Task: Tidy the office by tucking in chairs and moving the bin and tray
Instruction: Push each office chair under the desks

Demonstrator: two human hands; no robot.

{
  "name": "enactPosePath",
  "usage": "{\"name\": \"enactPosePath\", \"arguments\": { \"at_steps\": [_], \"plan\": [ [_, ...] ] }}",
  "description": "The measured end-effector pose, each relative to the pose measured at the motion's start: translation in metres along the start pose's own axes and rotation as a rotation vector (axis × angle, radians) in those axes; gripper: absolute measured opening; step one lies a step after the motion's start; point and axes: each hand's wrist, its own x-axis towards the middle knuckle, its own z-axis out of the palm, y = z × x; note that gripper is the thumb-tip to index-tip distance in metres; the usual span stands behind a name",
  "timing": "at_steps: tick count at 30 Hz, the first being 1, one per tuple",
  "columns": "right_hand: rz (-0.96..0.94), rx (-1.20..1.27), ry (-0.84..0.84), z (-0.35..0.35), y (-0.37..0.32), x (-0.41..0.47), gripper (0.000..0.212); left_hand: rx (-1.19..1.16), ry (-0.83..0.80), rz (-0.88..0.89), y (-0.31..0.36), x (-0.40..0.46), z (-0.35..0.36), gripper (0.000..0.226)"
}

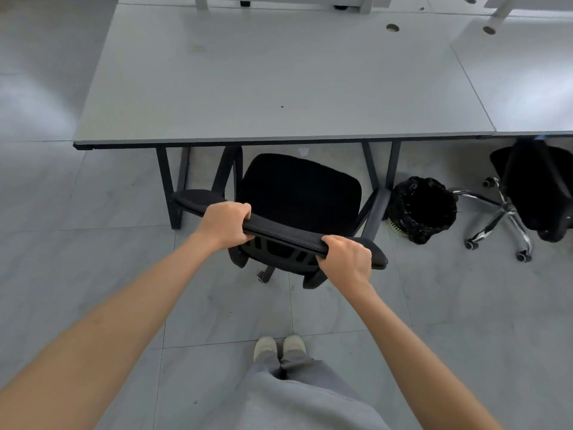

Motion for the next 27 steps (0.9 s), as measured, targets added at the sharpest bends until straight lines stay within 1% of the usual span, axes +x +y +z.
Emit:
{"name": "enactPosePath", "arguments": {
  "at_steps": [2,4,7,9,11,14,17,21,24,25,27],
  "plan": [
    [0.021,-0.012,0.015,-0.004,0.000,-0.003,0.019,0.020,-0.006,0.046,0.001,0.010,0.001,0.028],
    [0.001,-0.043,0.017,-0.003,0.005,-0.011,0.020,0.032,0.027,0.081,0.004,0.010,0.007,0.030],
    [-0.042,-0.041,0.048,-0.004,0.024,-0.012,0.018,0.029,0.029,0.058,0.020,0.005,0.011,0.030],
    [-0.098,-0.035,0.080,-0.007,0.048,-0.006,0.017,0.021,0.052,0.035,0.038,0.001,0.014,0.030],
    [-0.158,-0.018,0.102,-0.011,0.080,0.001,0.024,0.031,0.075,0.014,0.067,-0.005,0.020,0.031],
    [-0.203,-0.005,0.038,-0.022,0.131,0.023,0.036,0.052,0.104,-0.025,0.117,-0.005,0.031,0.039],
    [-0.228,-0.037,-0.066,-0.034,0.166,0.058,0.031,0.097,0.164,-0.105,0.154,0.016,0.036,0.041],
    [-0.292,-0.038,-0.121,-0.035,0.180,0.080,0.032,0.049,0.160,-0.225,0.170,0.032,0.040,0.029],
    [-0.308,0.029,-0.074,-0.026,0.182,0.067,0.026,0.067,0.156,-0.248,0.165,0.030,0.045,0.027],
    [-0.308,0.046,-0.052,-0.023,0.181,0.061,0.023,0.084,0.130,-0.247,0.164,0.027,0.046,0.026],
    [-0.318,0.048,-0.037,-0.020,0.181,0.047,0.015,0.111,0.105,-0.216,0.163,0.016,0.047,0.028]
  ]
}}
